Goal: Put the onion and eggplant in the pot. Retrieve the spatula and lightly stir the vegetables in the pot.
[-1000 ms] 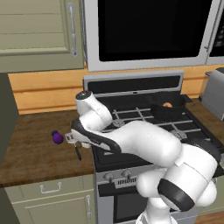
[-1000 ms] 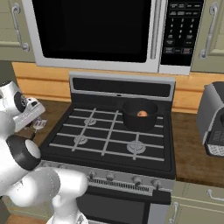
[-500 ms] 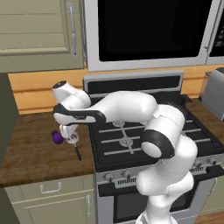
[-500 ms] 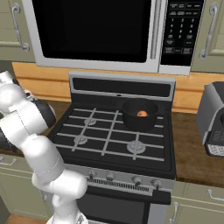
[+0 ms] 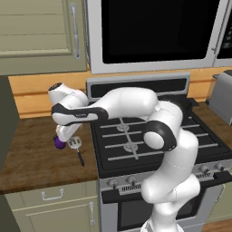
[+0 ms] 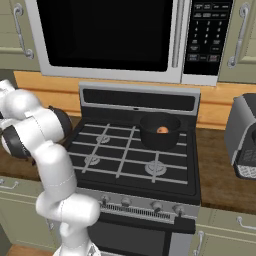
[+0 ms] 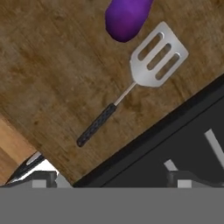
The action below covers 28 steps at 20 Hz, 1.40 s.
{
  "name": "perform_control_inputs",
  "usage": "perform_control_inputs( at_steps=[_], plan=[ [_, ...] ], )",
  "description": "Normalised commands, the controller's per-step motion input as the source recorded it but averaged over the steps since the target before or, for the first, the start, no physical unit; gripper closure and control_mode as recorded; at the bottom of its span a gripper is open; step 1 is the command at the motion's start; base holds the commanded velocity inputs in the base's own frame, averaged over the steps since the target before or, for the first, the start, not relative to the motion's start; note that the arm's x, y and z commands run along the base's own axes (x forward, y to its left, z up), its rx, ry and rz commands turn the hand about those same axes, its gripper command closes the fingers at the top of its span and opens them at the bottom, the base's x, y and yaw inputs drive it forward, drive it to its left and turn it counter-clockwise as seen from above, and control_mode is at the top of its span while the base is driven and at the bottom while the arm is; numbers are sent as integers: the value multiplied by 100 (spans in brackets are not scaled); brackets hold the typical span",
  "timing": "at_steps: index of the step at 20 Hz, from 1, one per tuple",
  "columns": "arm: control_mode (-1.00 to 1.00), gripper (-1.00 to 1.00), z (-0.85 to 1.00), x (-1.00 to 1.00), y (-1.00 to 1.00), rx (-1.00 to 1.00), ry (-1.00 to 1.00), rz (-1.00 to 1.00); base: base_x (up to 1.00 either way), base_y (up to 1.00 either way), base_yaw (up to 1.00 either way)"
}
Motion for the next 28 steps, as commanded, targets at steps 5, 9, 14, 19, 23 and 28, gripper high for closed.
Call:
perform_control_inputs(
  at_steps=[5,9,14,19,23,28],
  plan=[
    [-100,-100,-39,0,5,18,-5,-26,0,0,0],
    [-100,-100,-31,0,38,12,-12,-54,0,0,0],
    [-100,-100,-23,3,46,8,-24,-65,0,0,0],
    [-100,-100,-4,23,5,1,-4,-26,0,0,0],
    [-100,-100,-4,39,0,0,0,-13,0,0,0],
    [-100,-100,-16,41,6,0,1,-7,0,0,0]
  ],
)
